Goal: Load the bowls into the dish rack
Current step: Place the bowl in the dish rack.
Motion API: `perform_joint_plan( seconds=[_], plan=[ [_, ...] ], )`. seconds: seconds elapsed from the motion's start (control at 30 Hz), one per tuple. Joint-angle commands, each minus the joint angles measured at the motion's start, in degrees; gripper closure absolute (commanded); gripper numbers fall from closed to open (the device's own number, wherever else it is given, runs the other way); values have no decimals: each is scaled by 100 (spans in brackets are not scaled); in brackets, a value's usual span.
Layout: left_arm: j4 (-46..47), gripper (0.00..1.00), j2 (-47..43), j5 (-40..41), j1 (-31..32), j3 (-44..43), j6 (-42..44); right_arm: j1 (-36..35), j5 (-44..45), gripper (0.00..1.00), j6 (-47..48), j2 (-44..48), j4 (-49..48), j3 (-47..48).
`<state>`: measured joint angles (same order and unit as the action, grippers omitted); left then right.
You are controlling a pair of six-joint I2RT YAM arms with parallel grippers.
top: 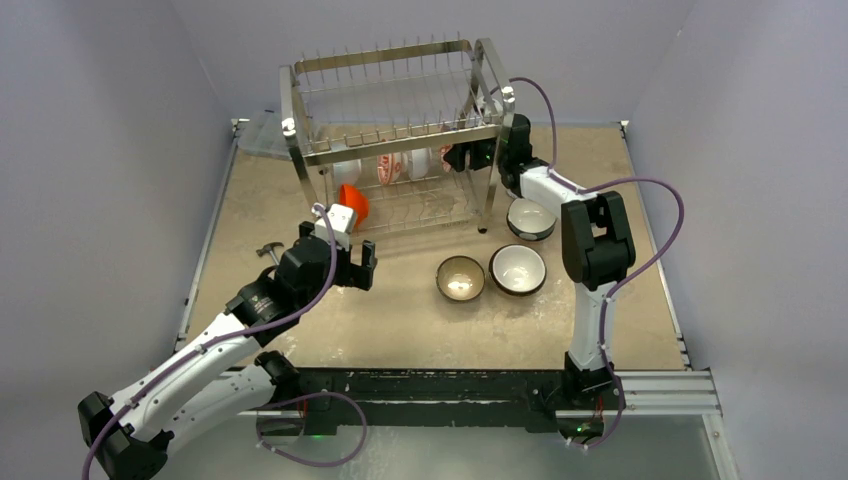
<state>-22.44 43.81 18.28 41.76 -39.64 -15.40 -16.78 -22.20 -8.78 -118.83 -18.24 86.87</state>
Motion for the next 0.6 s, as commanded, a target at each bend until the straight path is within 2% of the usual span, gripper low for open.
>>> perform_joint_plan(
  seconds=[0.0, 0.13, 0.33, 0.57],
  plan=[
    [79, 2, 11, -15, -5, -13, 54, -110, 714, 100, 349, 202, -461, 59],
    [85, 2, 22, -29, -5, -3, 54, -139, 921, 100, 462, 272, -532, -27],
    [90, 2, 35, -51, -8, -6, 54, -234, 674, 100, 736, 28, -152, 292],
    [97, 2, 38, -59, -5, -2, 49, -502, 1294, 100, 1115, -109, 68, 353]
  ],
)
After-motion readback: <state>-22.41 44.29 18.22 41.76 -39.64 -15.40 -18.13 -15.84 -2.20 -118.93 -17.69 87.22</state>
